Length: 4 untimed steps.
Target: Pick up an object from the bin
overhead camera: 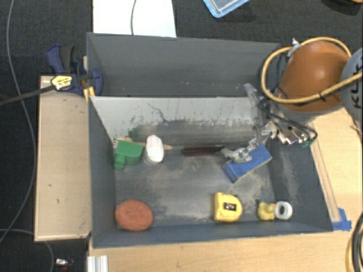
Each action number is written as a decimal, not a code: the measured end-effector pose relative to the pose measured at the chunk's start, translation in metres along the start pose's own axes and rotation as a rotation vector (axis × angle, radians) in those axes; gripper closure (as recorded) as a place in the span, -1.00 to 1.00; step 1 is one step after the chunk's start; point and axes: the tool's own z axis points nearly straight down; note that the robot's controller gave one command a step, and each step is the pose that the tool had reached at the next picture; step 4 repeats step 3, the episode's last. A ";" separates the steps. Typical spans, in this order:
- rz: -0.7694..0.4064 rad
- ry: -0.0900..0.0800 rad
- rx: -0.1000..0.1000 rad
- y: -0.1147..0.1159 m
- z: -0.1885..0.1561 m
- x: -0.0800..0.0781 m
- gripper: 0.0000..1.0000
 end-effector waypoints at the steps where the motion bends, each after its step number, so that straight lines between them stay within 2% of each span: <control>1: 0.090 -0.005 0.001 0.031 0.007 -0.012 -1.00; 2: 0.209 -0.003 0.002 0.063 0.018 -0.015 -1.00; 3: 0.237 -0.007 0.000 0.049 0.022 -0.013 -1.00; 4: 0.237 -0.007 0.000 0.049 0.022 -0.013 -1.00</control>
Offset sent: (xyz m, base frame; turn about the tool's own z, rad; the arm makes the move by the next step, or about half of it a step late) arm -0.0167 0.0623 -0.0202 0.2088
